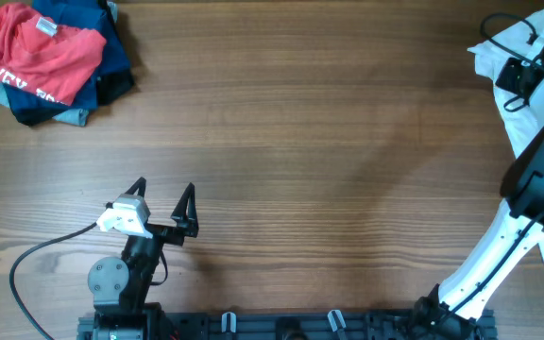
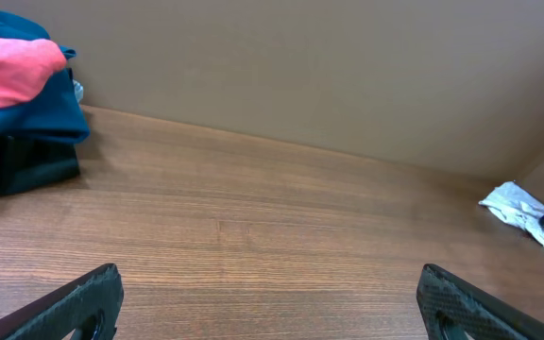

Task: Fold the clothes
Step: 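Reach the right gripper to the white T-shirt at the right edge and grasp it, then lift the white T-shirt with the right gripper toward the left gripper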

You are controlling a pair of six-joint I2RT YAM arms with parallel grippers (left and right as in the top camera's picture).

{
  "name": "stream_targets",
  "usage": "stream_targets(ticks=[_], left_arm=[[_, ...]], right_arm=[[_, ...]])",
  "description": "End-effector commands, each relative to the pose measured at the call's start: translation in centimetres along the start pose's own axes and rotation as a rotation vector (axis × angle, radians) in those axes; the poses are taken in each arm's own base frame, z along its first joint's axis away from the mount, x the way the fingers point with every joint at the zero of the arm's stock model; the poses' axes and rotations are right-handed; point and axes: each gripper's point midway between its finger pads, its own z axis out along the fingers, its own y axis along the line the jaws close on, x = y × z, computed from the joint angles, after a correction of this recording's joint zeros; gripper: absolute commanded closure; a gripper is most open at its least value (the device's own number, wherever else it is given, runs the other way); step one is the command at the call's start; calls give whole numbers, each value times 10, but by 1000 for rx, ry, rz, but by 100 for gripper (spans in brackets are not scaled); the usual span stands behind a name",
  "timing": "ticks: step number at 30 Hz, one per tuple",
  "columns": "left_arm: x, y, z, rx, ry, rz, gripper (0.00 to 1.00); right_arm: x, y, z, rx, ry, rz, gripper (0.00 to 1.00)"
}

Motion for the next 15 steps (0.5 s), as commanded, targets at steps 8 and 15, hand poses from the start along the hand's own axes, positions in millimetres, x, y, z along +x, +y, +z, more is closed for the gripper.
stream_targets(ticks=[8, 15], left_arm=[[1, 1, 0, -4, -1, 17, 0], [1, 1, 0, -4, -1, 16, 0]], right_arm=[[-52, 22, -63, -81, -102, 14, 96], [-104, 156, -200, -476, -266, -102, 96]])
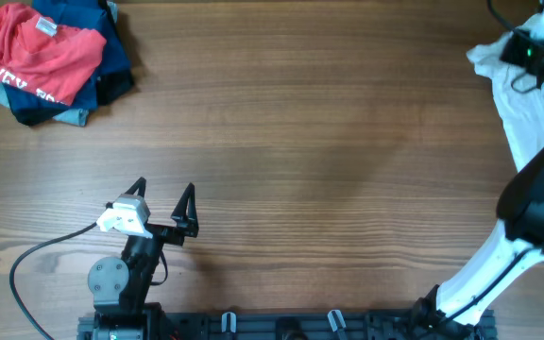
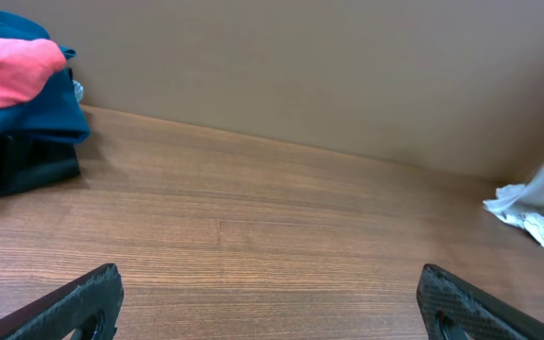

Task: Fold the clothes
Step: 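Lift the white T-shirt with the right gripper toward the left gripper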

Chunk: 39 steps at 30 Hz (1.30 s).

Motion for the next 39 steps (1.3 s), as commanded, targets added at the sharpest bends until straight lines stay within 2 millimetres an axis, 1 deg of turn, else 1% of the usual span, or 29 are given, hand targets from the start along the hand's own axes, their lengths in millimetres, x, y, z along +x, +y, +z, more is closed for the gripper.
stream_targets(ticks=[1, 3, 4, 6, 7, 11, 12, 14, 15, 16, 18, 19, 20, 21, 22, 23, 24, 26, 27, 28, 30, 31, 32, 33, 34, 35, 37, 39], left_arm=[[1, 1, 0, -4, -2, 16, 0], [1, 1, 0, -4, -2, 17, 0], [1, 1, 0, -4, -2, 16, 0], [1, 1, 0, -4, -2, 17, 0], [1, 1, 0, -4, -2, 16, 0], [1, 1, 0, -4, -2, 16, 0], [1, 1, 0, -4, -2, 16, 0], [1, 1, 0, -4, -2, 16, 0], [1, 1, 0, -4, -2, 17, 0], [1, 1, 0, -4, -2, 17, 0], [1, 1, 0, -4, -2, 16, 0], [1, 1, 0, -4, -2, 16, 0], [1, 1, 0, -4, -2, 17, 0], [1, 1, 0, -4, -2, 16, 0], [1, 1, 0, -4, -2, 16, 0], [1, 1, 0, -4, -2, 16, 0], [1, 1, 0, -4, -2, 17, 0], [1, 1, 0, -4, -2, 17, 0], [1, 1, 0, -4, -2, 16, 0], [1, 1, 0, -4, -2, 16, 0], [1, 1, 0, -4, -2, 16, 0], [1, 1, 0, -4, -2, 17, 0], [1, 1, 0, -4, -2, 17, 0], [1, 1, 0, -4, -2, 16, 0], [1, 1, 0, -4, -2, 16, 0], [1, 1, 0, -4, -2, 16, 0], [1, 1, 0, -4, -2, 17, 0], [1, 1, 0, -4, -2, 17, 0]], right_arm=[[-56, 132, -82, -315, -142, -84, 96], [-55, 190, -114, -400, -151, -150, 96], [-48, 225, -130, -454, -144, -189, 96], [-31, 272, -148, -529, -111, -236, 96], [-16, 298, -156, -572, -75, -253, 96], [47, 382, -176, -707, 65, -312, 96], [74, 415, -187, -763, 112, -346, 96], [108, 453, -201, -824, 168, -390, 96], [124, 468, -207, -846, 196, -405, 96], [147, 488, -216, -874, 240, -419, 96], [177, 511, -230, -907, 303, -423, 96], [189, 520, -235, -922, 315, -444, 96], [195, 525, -239, -919, 313, -460, 88], [200, 529, -239, -895, 296, -482, 70], [201, 530, -238, -870, 278, -496, 54], [198, 528, -239, -843, 259, -499, 20], [192, 525, -241, -829, 251, -498, 19], [168, 511, -252, -814, 230, -469, 18], [150, 498, -258, -801, 209, -446, 10], [135, 484, -263, -786, 191, -424, 0], [103, 447, -273, -743, 155, -367, 1], [87, 424, -282, -723, 147, -314, 0], [77, 407, -291, -723, 147, -282, 0], [73, 394, -302, -737, 155, -263, 0], [74, 377, -317, -750, 191, -240, 0], [80, 357, -325, -724, 231, -220, 0], [90, 332, -326, -640, 281, -210, 1], [109, 303, -318, -478, 364, -180, 0]])
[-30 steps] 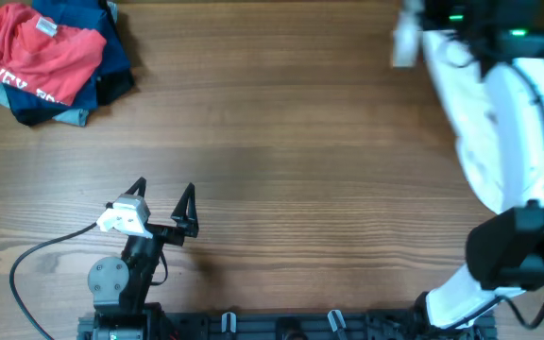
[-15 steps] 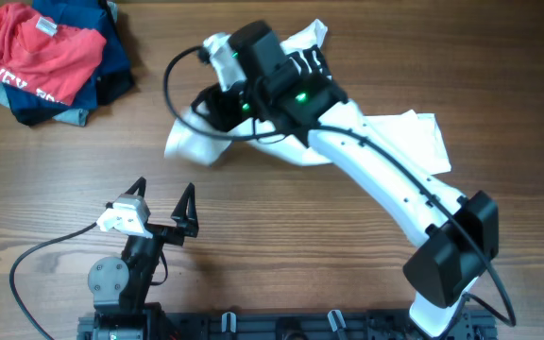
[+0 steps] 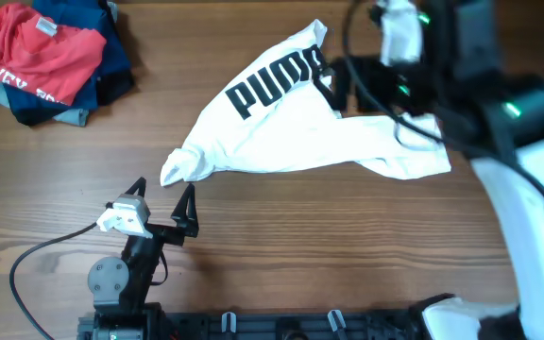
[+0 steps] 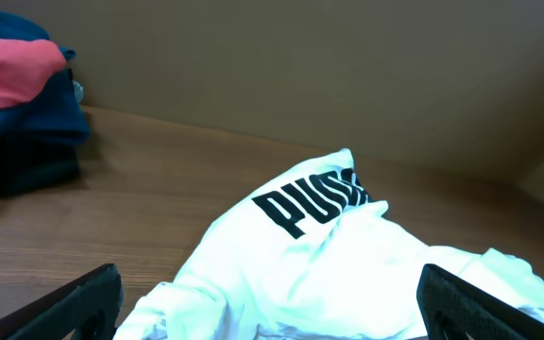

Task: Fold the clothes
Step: 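Lift the white T-shirt with the right gripper toward the left gripper, then grasp the dangling sleeve end with the left gripper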

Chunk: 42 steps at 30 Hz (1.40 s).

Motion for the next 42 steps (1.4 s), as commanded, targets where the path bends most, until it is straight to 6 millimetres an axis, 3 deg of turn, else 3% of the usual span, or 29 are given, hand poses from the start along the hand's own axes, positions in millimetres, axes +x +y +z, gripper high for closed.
stream_targets(ticks=[1, 4, 9, 15, 22, 24, 28, 32, 33, 37, 39, 42], left_arm=[[1, 1, 0, -4, -1, 16, 0], [1, 1, 0, -3, -4, 17, 0], [1, 0, 0, 1, -2, 6, 0], [-19, -59, -10, 326, -46, -48, 0], [-58, -73, -19, 341, -64, -78, 1], [-67, -70, -16, 276, 4, -13, 1], [-69, -55, 5, 123, 333, -21, 0], [-52, -55, 27, 113, 607, -141, 0], [-24, -44, 28, 62, 733, -188, 0], [12, -36, 44, 14, 876, -316, 1], [40, -13, 45, -217, 960, -389, 1], [69, 7, 38, -451, 1026, -365, 0]], right_arm=[[41, -44, 3, 240, 147, 186, 1], [71, -73, 1, 421, 204, 390, 1], [106, -92, 28, 491, 271, 538, 0], [150, -119, 72, 545, 314, 645, 1], [174, -135, 104, 551, 293, 698, 0], [180, -138, 108, 554, 293, 709, 0], [187, -138, 110, 564, 297, 788, 0], [189, -136, 109, 556, 310, 780, 0], [190, -136, 109, 557, 312, 781, 0], [190, -136, 109, 560, 316, 781, 0], [190, -136, 109, 559, 315, 781, 0], [191, -136, 109, 560, 316, 781, 0]])
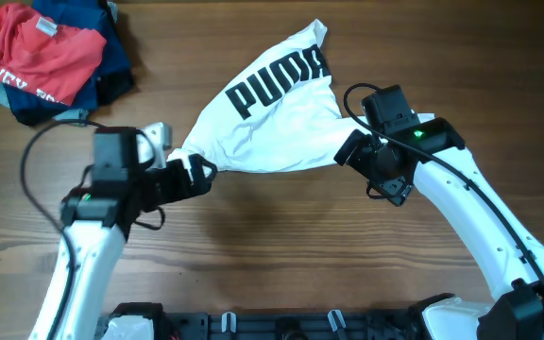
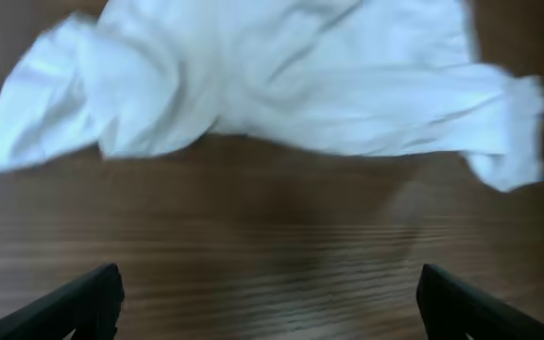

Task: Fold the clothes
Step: 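Grasp the dangling sleeve end with the left gripper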

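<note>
A white T-shirt [image 1: 272, 123] with black PUMA lettering lies crumpled across the middle of the wooden table [image 1: 272, 246]. My left gripper [image 1: 195, 176] is open at the shirt's bunched left corner. In the left wrist view the shirt [image 2: 281, 85] fills the top, and that gripper [image 2: 272, 302] has its fingertips [image 2: 83, 302] wide apart over bare wood just short of the cloth. My right gripper [image 1: 366, 161] sits on the shirt's right edge. Its jaws are hidden by the arm and the cloth.
A pile of folded clothes [image 1: 45, 57], red on top of dark blue, sits at the far left corner. A black cable [image 1: 41, 142] loops from the left arm. The right arm's white links [image 1: 480, 227] stretch back to the front right edge.
My left arm has left its place at the front edge and now reaches the shirt's left corner, its camera looking down. My right gripper is lower and nearer, on the shirt's right edge.
The middle of the table was bare, with my right gripper at a white shirt on the far right edge and the left arm parked in front. Then the shirt lay across the middle under the right arm. Now both grippers are at its ends.
</note>
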You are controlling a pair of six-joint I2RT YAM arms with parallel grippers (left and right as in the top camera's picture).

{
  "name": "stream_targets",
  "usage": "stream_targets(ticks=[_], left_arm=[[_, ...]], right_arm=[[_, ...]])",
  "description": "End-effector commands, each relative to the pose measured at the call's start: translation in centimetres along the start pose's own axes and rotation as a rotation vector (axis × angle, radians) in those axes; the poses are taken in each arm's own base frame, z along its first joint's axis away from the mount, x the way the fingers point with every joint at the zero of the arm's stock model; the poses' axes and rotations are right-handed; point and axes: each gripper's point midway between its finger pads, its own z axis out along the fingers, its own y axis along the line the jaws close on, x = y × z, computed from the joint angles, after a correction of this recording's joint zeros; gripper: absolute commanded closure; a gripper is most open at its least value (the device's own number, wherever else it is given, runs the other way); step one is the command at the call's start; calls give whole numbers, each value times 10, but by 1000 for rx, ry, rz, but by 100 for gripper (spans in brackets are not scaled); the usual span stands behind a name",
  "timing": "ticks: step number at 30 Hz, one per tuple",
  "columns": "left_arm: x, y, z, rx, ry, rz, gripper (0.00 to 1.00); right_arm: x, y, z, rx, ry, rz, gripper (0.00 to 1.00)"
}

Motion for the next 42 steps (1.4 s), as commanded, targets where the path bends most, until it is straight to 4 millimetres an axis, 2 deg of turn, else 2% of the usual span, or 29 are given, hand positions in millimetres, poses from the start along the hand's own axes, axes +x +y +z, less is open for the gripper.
stream_targets(ticks=[1, 4, 8, 12, 15, 17, 22, 25, 28, 31, 42], left_arm=[[8, 36, 27, -313, 10, -186, 0], [9, 40, 49, -348, 25, -253, 0], [-1, 51, 80, -357, 25, -276, 0], [-14, 50, 94, -331, -14, -270, 0], [-20, 52, 96, -339, -43, -265, 0], [-21, 61, 93, -392, -59, -263, 0], [-12, 71, 96, -432, -27, -270, 1], [-11, 80, 98, -478, -39, -292, 7], [-10, 81, 100, -482, -33, -292, 8], [-11, 83, 99, -491, -40, -291, 17], [-19, 79, 101, -468, -71, -288, 20]], right_arm=[[3, -2, 2, 8, 15, 13, 0], [4, -2, 2, 8, 20, -12, 0], [6, -6, 2, 21, 31, -91, 0], [6, -6, 2, 23, 29, -113, 0], [6, -6, 2, 24, 29, -113, 0], [6, -6, 2, 24, 29, -113, 0], [6, -6, 2, 24, 29, -112, 0], [6, -7, 2, 25, 30, -113, 0], [7, -7, 2, 26, 32, -132, 0], [7, -7, 2, 26, 31, -139, 0], [7, -7, 2, 25, 31, -137, 0]])
